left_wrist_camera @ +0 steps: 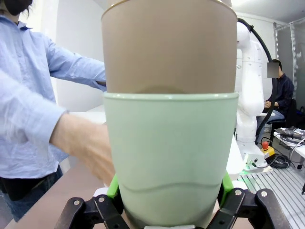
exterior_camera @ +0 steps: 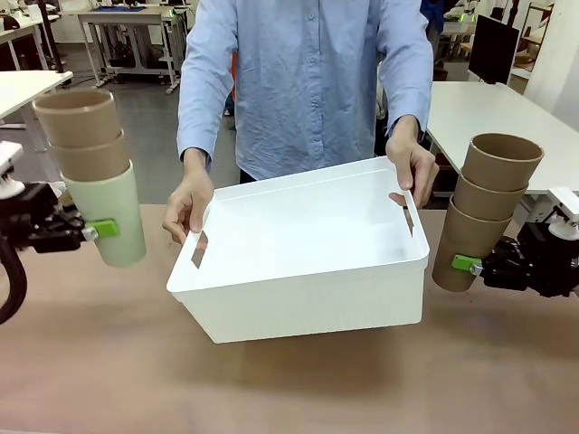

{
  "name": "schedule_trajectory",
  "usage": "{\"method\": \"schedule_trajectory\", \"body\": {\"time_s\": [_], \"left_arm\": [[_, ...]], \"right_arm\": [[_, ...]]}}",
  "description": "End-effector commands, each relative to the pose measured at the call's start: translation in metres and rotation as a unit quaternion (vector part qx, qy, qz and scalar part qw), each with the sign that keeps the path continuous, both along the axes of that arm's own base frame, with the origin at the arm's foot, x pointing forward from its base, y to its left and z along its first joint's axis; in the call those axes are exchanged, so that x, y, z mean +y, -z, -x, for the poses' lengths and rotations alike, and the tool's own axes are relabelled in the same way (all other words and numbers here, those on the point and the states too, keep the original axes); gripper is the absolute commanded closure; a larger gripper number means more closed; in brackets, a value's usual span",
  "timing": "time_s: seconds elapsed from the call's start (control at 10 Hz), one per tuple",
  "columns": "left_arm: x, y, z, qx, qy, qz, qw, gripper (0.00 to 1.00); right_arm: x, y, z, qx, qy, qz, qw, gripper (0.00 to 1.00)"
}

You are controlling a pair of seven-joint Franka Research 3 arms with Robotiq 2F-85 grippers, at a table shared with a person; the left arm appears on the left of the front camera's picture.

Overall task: Stack the cups and store them in the basket.
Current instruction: Place the stack of Reusable plastic cups into the Pantry Basket.

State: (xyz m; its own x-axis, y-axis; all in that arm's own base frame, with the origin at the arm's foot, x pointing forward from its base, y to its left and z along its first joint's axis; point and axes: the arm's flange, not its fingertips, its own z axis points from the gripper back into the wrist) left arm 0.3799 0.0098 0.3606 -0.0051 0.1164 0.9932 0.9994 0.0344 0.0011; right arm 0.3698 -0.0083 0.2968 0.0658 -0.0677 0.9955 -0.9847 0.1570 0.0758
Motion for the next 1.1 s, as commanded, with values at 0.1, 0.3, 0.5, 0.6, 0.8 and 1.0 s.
{"method": "schedule_trajectory", "body": {"time_s": [0.1,0.3,0.5,0.6,0.8,1.0], "left_arm": [[-0.027,-0.069,0.026,0.022,-0.001,-0.061,0.998,0.13],[-0.058,-0.114,0.034,0.020,-0.004,-0.129,0.991,0.13],[-0.095,-0.137,0.035,0.029,-0.006,-0.192,0.981,0.13],[-0.118,-0.142,0.032,0.035,-0.009,-0.226,0.973,0.13],[-0.167,-0.146,0.023,0.044,-0.013,-0.292,0.955,0.13],[-0.209,-0.148,0.017,0.044,-0.014,-0.340,0.939,0.13]], "right_arm": [[0.000,-0.004,-0.001,-0.007,0.000,0.001,1.000,0.16],[0.000,-0.004,-0.001,-0.007,0.000,0.001,1.000,0.16],[0.000,-0.004,-0.001,-0.007,0.000,0.001,1.000,0.16],[0.000,-0.004,-0.001,-0.007,0.000,0.001,1.000,0.16],[0.000,-0.004,-0.001,-0.007,0.000,0.001,1.000,0.16],[0.000,-0.004,-0.001,-0.007,0.000,0.001,1.000,0.16]]}}
